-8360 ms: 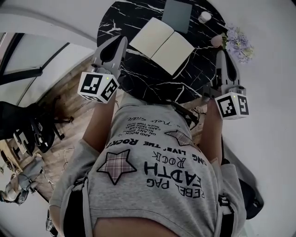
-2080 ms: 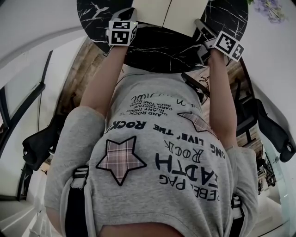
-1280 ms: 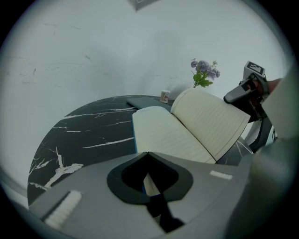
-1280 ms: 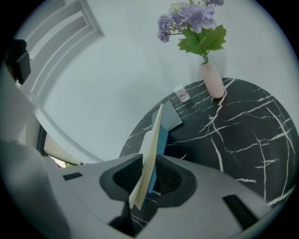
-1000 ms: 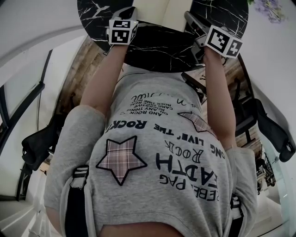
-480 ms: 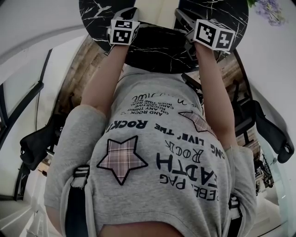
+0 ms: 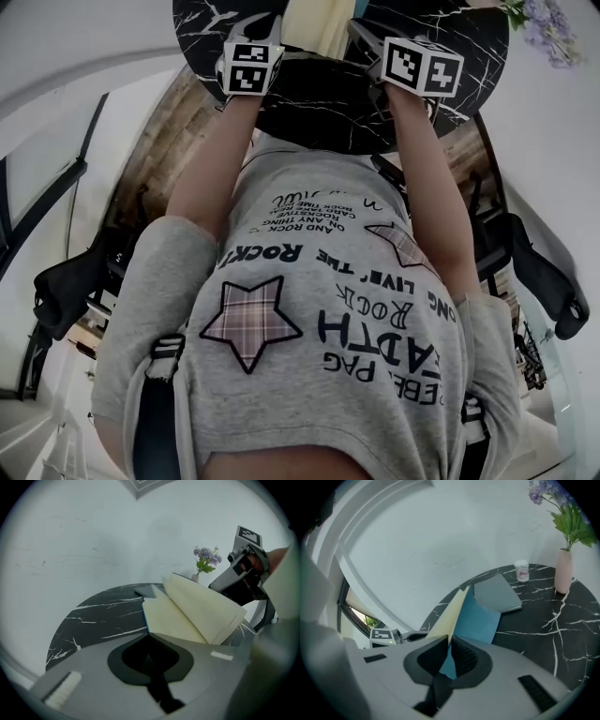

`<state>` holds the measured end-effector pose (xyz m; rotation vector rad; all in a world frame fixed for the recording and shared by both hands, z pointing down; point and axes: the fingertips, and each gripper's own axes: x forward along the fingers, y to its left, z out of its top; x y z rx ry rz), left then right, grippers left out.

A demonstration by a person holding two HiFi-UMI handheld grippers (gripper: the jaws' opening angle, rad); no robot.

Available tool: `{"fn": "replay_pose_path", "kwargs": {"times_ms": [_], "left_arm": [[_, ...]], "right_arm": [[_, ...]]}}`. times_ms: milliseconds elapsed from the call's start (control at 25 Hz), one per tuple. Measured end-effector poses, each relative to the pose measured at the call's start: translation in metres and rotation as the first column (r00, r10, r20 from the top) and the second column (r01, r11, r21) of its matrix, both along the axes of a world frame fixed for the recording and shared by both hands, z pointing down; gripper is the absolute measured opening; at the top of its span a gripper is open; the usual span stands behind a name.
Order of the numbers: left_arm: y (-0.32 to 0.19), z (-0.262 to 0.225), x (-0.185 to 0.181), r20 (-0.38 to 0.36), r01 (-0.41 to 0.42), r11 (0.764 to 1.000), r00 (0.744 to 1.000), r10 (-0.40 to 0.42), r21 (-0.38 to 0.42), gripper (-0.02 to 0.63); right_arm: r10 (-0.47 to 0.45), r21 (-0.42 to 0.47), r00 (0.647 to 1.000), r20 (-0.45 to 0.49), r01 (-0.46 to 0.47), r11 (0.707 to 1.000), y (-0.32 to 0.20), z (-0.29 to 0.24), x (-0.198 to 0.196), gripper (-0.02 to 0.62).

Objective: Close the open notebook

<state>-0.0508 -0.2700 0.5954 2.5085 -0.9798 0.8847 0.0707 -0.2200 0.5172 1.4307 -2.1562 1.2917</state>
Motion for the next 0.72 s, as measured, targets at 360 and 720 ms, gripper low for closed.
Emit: {"fn": "replay_pose_path", "kwargs": {"times_ms": [360, 720], "left_arm": [[0.000, 0.001, -0.036, 0.009, 0.073, 0.997, 0.997, -0.073, -0.019, 0.009], [0.000, -0.001, -0.045, -0.013, 0.091, 0.996, 0.996, -0.091, -0.024, 0.009]], "right_arm": [[-0.089, -0.026, 0.996, -0.008, 0.088, 0.996, -0.023, 0.014, -0.042, 0.025], [-0.131, -0.066, 0.991, 0.033, 0.133, 0.989, -0.047, 0.033, -0.077, 0.020]]}}
